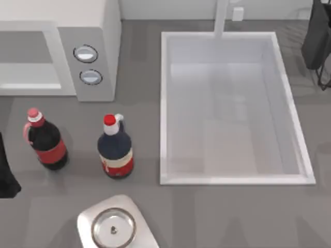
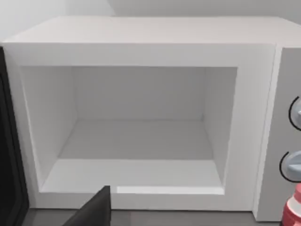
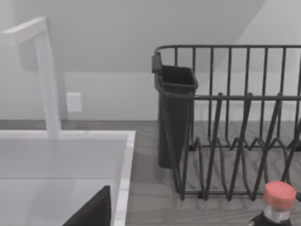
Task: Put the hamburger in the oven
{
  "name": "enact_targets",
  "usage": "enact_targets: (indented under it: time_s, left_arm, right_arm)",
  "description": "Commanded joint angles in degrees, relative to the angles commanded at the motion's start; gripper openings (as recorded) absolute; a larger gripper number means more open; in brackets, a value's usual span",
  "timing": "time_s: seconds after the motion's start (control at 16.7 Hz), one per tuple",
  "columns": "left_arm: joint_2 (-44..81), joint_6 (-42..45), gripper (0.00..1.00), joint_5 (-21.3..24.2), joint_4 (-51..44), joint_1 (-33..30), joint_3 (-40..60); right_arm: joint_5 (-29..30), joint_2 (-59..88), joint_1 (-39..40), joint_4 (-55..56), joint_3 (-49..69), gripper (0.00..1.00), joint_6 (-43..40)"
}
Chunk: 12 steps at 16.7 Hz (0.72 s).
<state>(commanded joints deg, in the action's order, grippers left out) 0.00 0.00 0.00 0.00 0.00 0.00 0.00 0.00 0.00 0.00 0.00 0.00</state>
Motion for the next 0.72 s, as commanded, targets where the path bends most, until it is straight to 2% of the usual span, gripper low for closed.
enact_targets:
  time_s: [0.36,0.72]
  left_arm:
    - [5.7,0.2,1.00,0.1,-4.0,1.0,4.3]
    - [30.1,1.0,1.00,0.0,-17.4,4.2,22.1]
  right_arm:
    - [0.0,0.0,0.0,0.0,0.0,1.00,0.0]
    - [0.0,0.0,0.0,0.0,0.0,1.00,0.0]
